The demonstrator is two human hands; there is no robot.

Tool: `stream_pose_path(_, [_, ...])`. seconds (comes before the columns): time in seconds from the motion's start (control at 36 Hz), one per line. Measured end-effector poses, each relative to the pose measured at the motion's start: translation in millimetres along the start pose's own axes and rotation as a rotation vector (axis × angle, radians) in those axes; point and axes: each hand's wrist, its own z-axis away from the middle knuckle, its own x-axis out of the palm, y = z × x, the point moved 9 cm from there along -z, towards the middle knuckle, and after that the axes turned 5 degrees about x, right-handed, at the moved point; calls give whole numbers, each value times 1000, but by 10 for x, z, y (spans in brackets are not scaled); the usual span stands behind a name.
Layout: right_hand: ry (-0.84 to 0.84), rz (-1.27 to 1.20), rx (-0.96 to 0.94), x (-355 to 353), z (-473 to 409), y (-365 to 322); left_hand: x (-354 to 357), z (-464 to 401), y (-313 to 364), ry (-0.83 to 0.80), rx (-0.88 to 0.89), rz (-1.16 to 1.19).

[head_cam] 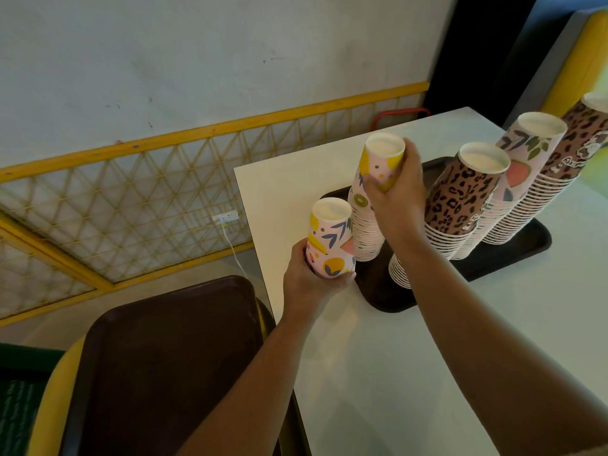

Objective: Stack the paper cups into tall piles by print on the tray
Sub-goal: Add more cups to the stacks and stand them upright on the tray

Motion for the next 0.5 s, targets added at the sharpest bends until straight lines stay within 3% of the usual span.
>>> stream_pose_path(0.14, [182, 2, -283, -247, 422, -488, -36, -11, 18, 17, -10, 23])
stream_pose_path(0.19, [137, 9, -375, -203, 578, -576, -42, -10, 25, 24, -16, 50])
stream_pose_path(0.39, [-312, 102, -100, 266, 749, -191, -30, -48, 278, 12, 67, 39])
stream_pose_path(0.5, [-381, 105, -48, 310, 756, -146, -27, -49, 438, -7, 108, 34])
